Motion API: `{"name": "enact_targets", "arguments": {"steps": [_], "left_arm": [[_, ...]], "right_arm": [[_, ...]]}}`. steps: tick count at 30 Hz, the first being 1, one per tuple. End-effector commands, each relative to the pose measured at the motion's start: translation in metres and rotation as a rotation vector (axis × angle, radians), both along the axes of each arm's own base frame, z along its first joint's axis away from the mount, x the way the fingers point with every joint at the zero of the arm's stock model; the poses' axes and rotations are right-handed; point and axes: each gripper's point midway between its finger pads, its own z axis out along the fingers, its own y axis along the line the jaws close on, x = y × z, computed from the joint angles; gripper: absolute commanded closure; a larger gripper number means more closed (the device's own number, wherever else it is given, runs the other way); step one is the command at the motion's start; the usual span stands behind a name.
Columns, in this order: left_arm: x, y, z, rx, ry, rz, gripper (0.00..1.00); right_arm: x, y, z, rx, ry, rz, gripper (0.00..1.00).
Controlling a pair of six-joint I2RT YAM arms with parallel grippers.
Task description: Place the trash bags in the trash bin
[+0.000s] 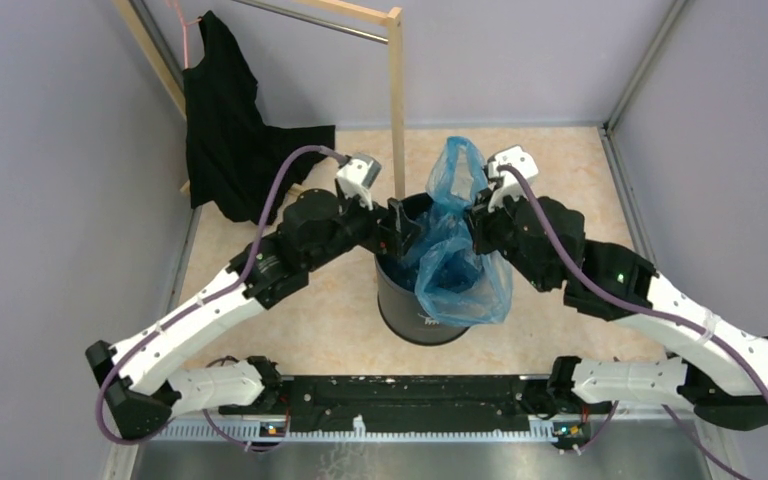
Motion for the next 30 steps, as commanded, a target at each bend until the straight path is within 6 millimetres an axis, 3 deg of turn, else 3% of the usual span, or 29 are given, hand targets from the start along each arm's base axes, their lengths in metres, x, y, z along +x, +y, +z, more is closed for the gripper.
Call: {"name": "enact_targets", "arguments": {"steps": [1,6,10,15,18,20,22,26,30], "left_arm": [[-0.006,0.029,0.035,-0.025,-0.081,0.060,0.01],[-0.023,0.053,0.064,-0.077,-0.137,0.069,0.01],[-0.063,0.033,0.080,-0.164,-0.148,-0.168,0.01],[-0.088,0.005,0.066,-0.192,-0.027,-0.363,0.01],[-0.086,0.000,0.056,-0.189,0.001,-0.363,0.02],[-0.074,0.001,0.043,-0.135,0.014,-0.312,0.03],[-0.064,0.003,0.031,-0.064,0.038,-0.264,0.09],[-0.059,-0.004,0.035,-0.036,0.010,-0.288,0.19],[-0.046,-0.005,0.029,0.011,0.022,-0.244,0.52]], "right_arm": [[-0.005,0.020,-0.004,0.060,0.108,0.142,1.00],[-0.003,0.047,-0.016,0.014,0.185,0.202,1.00],[0.005,0.063,-0.030,0.010,0.249,0.195,1.00],[0.020,0.078,-0.033,0.133,0.343,0.229,1.00],[0.025,0.082,-0.030,0.177,0.365,0.250,1.00],[0.027,0.081,-0.027,0.189,0.357,0.250,1.00],[0.028,0.079,-0.025,0.194,0.354,0.249,1.00],[0.033,0.076,-0.031,0.188,0.366,0.241,1.00],[0.031,0.074,-0.037,0.162,0.367,0.251,1.00]]}}
